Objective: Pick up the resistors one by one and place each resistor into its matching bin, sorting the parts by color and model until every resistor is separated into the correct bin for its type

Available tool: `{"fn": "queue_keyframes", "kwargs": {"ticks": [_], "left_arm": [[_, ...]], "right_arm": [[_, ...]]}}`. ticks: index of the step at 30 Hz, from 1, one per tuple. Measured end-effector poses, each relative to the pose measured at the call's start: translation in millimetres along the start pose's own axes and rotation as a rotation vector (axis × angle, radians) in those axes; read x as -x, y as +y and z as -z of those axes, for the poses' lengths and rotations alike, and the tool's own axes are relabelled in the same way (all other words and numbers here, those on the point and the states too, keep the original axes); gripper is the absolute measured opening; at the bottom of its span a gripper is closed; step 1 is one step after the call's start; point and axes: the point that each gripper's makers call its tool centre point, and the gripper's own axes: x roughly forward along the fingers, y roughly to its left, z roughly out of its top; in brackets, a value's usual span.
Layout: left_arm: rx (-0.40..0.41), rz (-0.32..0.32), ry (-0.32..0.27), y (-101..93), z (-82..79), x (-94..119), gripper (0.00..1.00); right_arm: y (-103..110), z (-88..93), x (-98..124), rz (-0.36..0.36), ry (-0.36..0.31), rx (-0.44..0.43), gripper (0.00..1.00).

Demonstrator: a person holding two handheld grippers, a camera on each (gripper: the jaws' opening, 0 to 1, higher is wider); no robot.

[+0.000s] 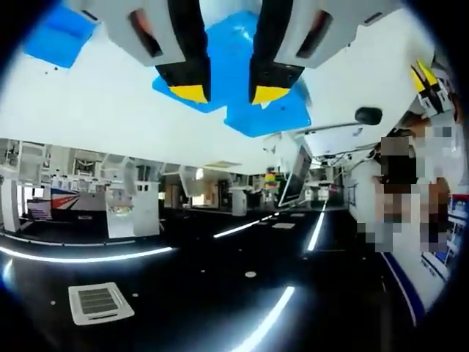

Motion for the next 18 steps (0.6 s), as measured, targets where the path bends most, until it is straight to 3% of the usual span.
{"fn": "queue_keyframes", "kwargs": {"ticks": [3, 5, 7, 11, 18], "left_arm": [[-0.002, 0.001, -0.001, -1.1, -0.4, 0.7, 0.13], [-0.002, 0.002, -0.002, -2.1, -0.8, 1.1, 0.13], [0.000, 0.001, 0.000, -2.4, 0.3, 0.9, 0.13], [0.001, 0.006, 0.009, -4.9, 3.9, -0.9, 0.13], [0.006, 0.005, 0.004, -5.2, 4.4, -2.2, 0.13]], "right_arm": [[8.7, 0.4, 2.0, -0.042, 0.030, 0.019, 0.19], [23.8, 5.2, 5.6, -0.113, 0.097, 0.071, 0.18], [43.5, 18.6, 11.4, -0.199, 0.209, 0.135, 0.16], [79.3, 66.4, 31.9, -0.369, 0.515, 0.346, 0.15], [116.6, 99.9, 52.5, -0.546, 0.700, 0.480, 0.14]]}}
